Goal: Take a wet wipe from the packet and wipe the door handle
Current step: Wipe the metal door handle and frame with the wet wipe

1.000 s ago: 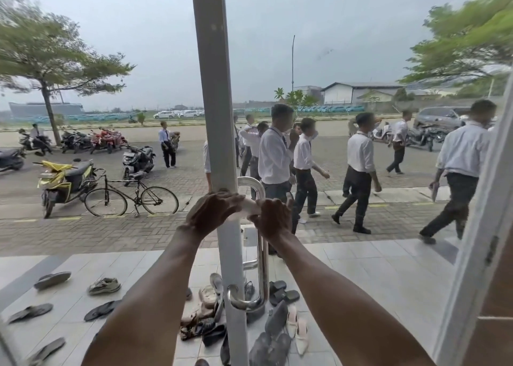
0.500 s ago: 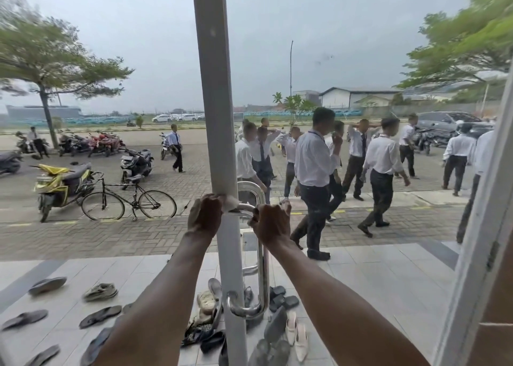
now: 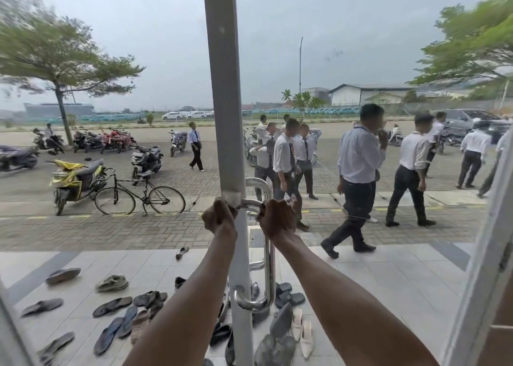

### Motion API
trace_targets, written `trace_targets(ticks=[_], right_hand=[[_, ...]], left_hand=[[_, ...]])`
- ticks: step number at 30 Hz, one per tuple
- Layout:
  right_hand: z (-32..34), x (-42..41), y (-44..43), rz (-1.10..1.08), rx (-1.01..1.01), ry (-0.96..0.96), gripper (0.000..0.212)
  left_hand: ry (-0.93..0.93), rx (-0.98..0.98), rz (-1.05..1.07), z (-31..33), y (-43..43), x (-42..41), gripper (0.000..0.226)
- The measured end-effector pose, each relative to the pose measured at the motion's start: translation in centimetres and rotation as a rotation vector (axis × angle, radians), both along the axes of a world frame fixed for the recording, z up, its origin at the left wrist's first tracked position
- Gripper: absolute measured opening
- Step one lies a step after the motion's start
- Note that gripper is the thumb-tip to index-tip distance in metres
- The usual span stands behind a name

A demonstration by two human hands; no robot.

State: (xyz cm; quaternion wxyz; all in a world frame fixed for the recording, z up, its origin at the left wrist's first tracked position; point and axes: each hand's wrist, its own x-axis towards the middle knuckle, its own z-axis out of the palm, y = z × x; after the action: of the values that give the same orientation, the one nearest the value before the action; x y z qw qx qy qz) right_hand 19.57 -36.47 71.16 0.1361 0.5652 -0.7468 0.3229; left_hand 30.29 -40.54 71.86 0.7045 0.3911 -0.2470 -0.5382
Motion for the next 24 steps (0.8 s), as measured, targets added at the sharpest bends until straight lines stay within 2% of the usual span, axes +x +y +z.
trace_targets(ticks=[1,2,5,8,14,19,24], right_hand=[[0.0,0.0,0.1,0.001,0.003,-0.001,0.010],[0.1,0.0,0.1,0.001,0.009,0.006,0.010],[0.1,0.0,0.0,0.011,0.019,0.024,0.012],[0.1,-0.2,-0.1,0.008,0.026,0.064,0.011],[0.2,-0.3,-0.3,-0.020,0.042,0.109,0.013],[0.3,-0.3,-0.3,0.022,0.033,0.056,0.009],[0.5,0.0,0.2,0.035,0.037,0.022,0.009]], left_hand=[[0.145,0.068,-0.042,0.0,-0.4,-0.3,0.025],[0.184,0.140,-0.081,0.1,-0.9,-0.3,0.033],[0.054,0.240,-0.152,0.5,-1.9,-0.4,0.049],[0.066,0.243,-0.209,0.4,-2.6,-0.6,0.037],[0.198,0.218,-0.495,0.7,-4.5,-0.2,0.020],[0.250,0.129,-0.561,1.2,-4.9,-0.5,0.021],[0.199,0.079,-0.625,-0.4,-3.7,0.1,0.027]])
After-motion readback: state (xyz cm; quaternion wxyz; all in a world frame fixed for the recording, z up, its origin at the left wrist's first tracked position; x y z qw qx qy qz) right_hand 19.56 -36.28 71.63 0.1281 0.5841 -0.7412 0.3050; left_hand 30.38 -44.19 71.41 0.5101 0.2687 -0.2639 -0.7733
